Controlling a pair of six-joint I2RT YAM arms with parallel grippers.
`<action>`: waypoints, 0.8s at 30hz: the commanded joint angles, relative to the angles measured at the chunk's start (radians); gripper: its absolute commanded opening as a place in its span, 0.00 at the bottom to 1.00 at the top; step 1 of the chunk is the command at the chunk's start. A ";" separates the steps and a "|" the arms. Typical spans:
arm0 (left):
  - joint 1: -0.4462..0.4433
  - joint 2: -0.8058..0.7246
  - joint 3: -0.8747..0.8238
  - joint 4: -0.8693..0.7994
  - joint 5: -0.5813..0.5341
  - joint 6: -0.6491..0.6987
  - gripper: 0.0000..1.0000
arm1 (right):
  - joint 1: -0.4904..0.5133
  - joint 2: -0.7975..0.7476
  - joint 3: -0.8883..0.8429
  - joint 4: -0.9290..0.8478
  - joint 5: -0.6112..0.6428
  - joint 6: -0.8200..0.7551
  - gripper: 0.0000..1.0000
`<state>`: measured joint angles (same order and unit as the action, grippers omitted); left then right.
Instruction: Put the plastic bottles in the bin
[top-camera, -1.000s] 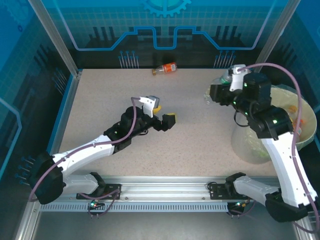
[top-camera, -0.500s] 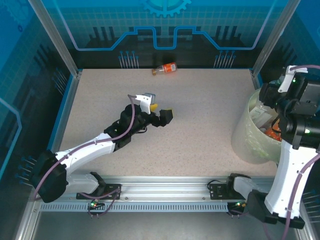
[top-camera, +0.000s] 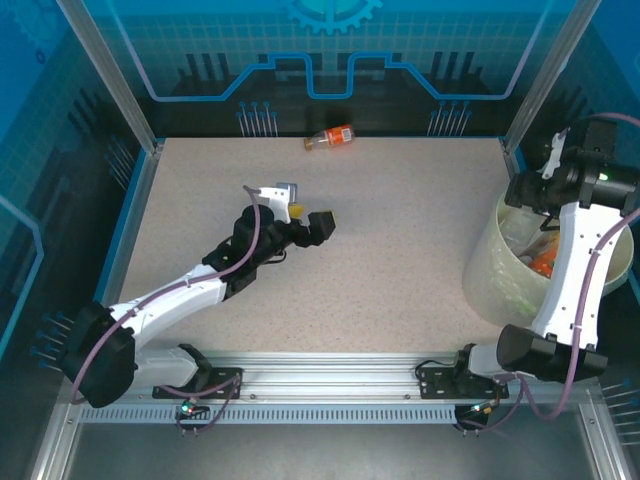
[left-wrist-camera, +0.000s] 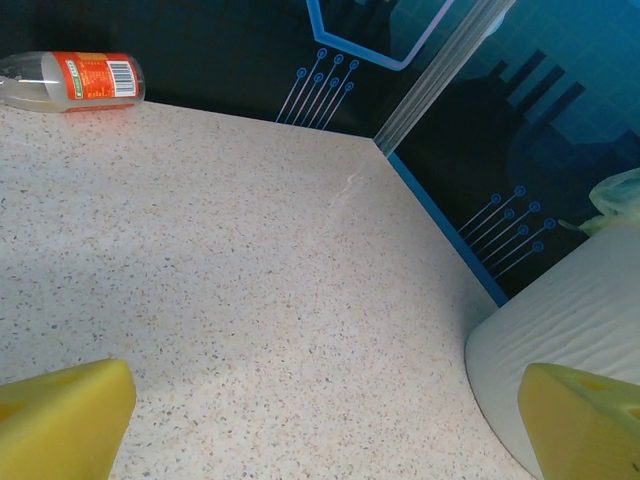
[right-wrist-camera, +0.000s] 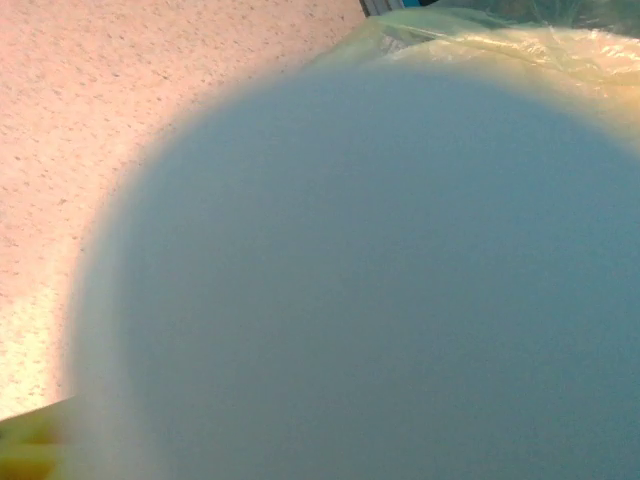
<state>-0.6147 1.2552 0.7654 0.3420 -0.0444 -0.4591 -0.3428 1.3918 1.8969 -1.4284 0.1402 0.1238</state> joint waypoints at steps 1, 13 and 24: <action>0.006 -0.029 -0.014 0.006 0.025 -0.027 0.99 | -0.058 0.002 0.013 0.052 -0.019 0.029 0.90; 0.014 -0.022 -0.034 0.007 0.011 -0.039 0.99 | -0.125 -0.093 -0.031 0.213 -0.131 0.083 1.00; 0.033 -0.026 -0.060 0.017 -0.037 -0.094 0.99 | 0.071 -0.203 -0.115 0.372 -0.249 0.104 1.00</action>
<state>-0.5949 1.2530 0.7223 0.3431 -0.0494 -0.5205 -0.3382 1.2278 1.7985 -1.1419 -0.0914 0.2073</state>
